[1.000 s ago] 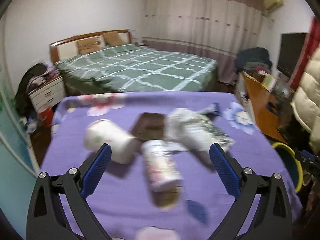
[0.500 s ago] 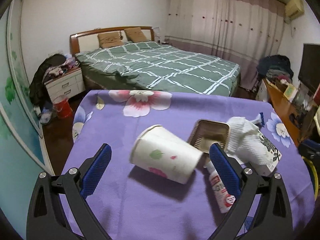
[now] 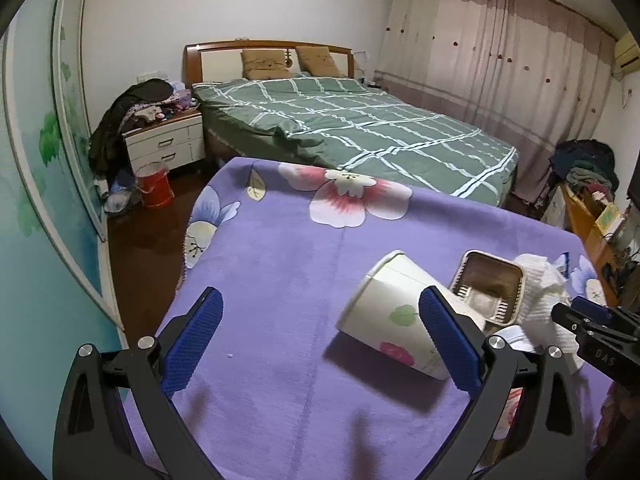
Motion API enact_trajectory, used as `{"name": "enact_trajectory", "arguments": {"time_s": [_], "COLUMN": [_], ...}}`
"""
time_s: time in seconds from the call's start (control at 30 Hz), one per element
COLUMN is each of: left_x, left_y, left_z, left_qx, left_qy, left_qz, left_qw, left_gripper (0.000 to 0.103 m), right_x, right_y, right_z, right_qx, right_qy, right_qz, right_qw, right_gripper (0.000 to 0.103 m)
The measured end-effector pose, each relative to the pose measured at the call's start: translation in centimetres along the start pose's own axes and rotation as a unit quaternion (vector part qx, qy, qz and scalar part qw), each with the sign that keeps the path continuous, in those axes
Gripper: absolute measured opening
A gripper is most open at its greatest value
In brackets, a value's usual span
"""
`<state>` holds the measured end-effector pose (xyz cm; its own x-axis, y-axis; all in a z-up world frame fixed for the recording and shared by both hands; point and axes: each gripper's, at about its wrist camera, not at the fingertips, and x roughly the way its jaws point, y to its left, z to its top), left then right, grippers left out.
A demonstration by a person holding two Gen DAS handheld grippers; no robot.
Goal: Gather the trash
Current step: 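Move the right gripper to the white tissue and grasp it, then carry the tissue over the yellow bin and open the right gripper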
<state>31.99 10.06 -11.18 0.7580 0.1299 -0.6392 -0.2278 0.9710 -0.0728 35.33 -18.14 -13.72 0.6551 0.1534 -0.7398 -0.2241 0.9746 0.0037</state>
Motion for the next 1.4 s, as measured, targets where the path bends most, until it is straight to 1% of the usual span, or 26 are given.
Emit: {"name": "enact_trajectory", "arguments": {"time_s": [0.03, 0.13, 0.17, 0.2, 0.23, 0.3, 0.37, 0.5, 0.63, 0.87, 1.0, 1.13, 1.23, 1.33, 1.4], "left_x": [0.2, 0.5, 0.6, 0.7, 0.8, 0.9, 1.0, 1.3, 1.6, 1.5, 1.5, 1.1, 0.9, 0.7, 0.8], "left_y": [-0.1, -0.2, -0.2, -0.2, -0.3, -0.2, -0.2, -0.1, -0.1, -0.1, -0.2, -0.7, -1.0, -1.4, -1.6], "left_z": [0.0, -0.2, -0.2, -0.3, -0.3, -0.2, -0.3, -0.3, -0.1, -0.2, -0.2, -0.3, -0.4, -0.5, -0.6], "left_qx": [0.002, 0.003, 0.004, 0.005, 0.005, 0.004, 0.003, 0.001, 0.002, 0.002, 0.006, 0.014, 0.020, 0.026, 0.031], "left_qy": [0.001, 0.006, 0.007, 0.008, 0.009, 0.010, 0.012, 0.019, 0.020, 0.017, 0.018, 0.014, 0.013, 0.011, 0.012], "left_qz": [0.004, 0.007, 0.007, 0.007, 0.007, 0.006, 0.007, 0.007, 0.007, 0.003, 0.002, 0.001, -0.001, -0.002, -0.002], "left_qw": [1.0000, 1.0000, 0.9999, 0.9999, 0.9999, 0.9999, 0.9999, 0.9998, 0.9998, 0.9998, 0.9998, 0.9998, 0.9997, 0.9996, 0.9994], "left_gripper": [0.097, 0.097, 0.097, 0.097, 0.097, 0.097, 0.097, 0.097, 0.097, 0.097, 0.097, 0.097, 0.097, 0.097, 0.097], "right_x": [0.1, 0.1, 0.1, 0.1, 0.0, -0.1, -0.2, -0.5, -1.8, -6.3, -9.2, -12.2, -14.2, -16.2, -17.3], "right_y": [0.2, 0.5, 0.6, 0.8, 1.0, 1.1, 0.9, 0.0, -0.5, -2.2, -4.3, -7.1, -9.6, -12.7, -14.6], "right_z": [0.0, -0.1, -0.2, -0.2, -0.3, -0.3, -0.4, -0.5, -0.4, -0.8, -1.7, -3.0, -4.3, -5.9, -7.1], "right_qx": [-0.002, -0.008, -0.013, -0.018, -0.022, -0.022, -0.018, 0.005, 0.018, 0.043, 0.074, 0.109, 0.138, 0.173, 0.194], "right_qy": [0.000, -0.006, -0.009, -0.011, -0.013, -0.015, -0.016, -0.011, -0.019, -0.055, -0.077, -0.105, -0.124, -0.142, -0.151], "right_qz": [0.000, 0.003, 0.000, -0.003, -0.003, 0.004, 0.006, 0.028, 0.042, 0.064, 0.070, 0.064, 0.048, 0.025, -0.003], "right_qw": [1.000, 1.000, 1.000, 1.000, 1.000, 1.000, 1.000, 1.000, 0.999, 0.996, 0.992, 0.986, 0.981, 0.974, 0.969], "right_gripper": [0.046, 0.036, 0.029, 0.024, 0.022, 0.011, 0.004, 0.002, 0.002, 0.002, 0.002, 0.002, 0.002, 0.002, 0.002]}}
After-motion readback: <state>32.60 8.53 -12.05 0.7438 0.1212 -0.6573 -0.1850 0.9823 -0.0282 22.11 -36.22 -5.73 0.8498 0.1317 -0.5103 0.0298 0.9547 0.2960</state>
